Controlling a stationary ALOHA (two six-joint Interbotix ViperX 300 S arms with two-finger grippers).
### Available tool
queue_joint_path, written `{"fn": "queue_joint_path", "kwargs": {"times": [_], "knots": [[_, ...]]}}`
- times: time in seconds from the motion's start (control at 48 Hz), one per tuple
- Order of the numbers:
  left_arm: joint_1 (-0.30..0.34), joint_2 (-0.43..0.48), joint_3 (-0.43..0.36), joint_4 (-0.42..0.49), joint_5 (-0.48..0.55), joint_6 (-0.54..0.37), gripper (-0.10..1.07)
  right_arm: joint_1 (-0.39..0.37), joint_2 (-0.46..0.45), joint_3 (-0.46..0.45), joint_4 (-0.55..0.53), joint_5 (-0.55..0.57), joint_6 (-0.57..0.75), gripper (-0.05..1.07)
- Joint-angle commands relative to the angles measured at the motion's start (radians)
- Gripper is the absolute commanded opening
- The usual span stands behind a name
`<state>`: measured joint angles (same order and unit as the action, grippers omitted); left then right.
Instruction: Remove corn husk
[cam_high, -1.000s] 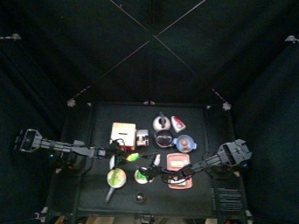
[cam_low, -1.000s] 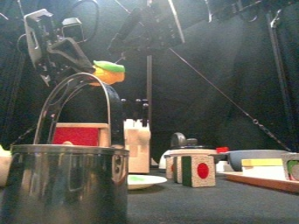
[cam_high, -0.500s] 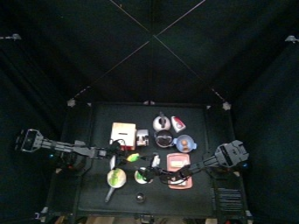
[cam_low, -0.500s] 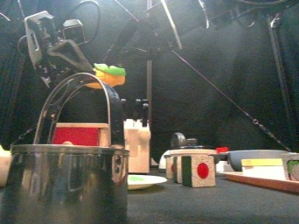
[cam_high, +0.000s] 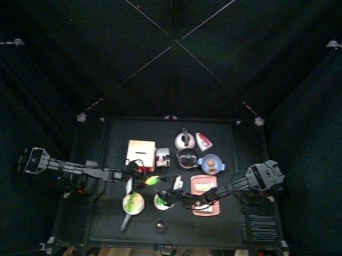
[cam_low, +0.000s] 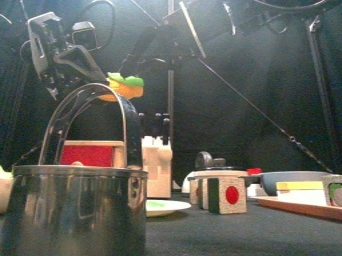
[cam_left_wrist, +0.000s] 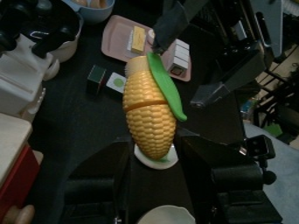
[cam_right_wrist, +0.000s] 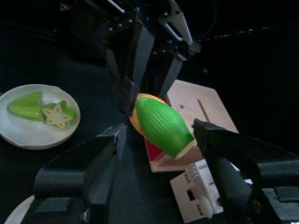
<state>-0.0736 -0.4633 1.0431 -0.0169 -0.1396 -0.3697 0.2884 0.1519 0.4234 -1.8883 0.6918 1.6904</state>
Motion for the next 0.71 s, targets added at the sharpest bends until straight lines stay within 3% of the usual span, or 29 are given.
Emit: {"fn": "queue_joint_path", "kwargs": {"times": [0.0,0.312,0.688], "knots": [[-0.006,0.000,-0.029,0.002,-0.011,0.002,0.60,-0.012,-0.015,-0.028,-0.006,0.002,0.000,0.94],[-0.006,0.000,-0.029,0.002,-0.011,0.002,0.60,-0.020,-0.003,-0.031,-0.012,-0.003,-0.002,0.93],[-0.006,0.000,-0.028,0.003,-0.011,0.002,0.60,-0.026,0.003,-0.041,-0.009,-0.031,0.000,0.70]]}}
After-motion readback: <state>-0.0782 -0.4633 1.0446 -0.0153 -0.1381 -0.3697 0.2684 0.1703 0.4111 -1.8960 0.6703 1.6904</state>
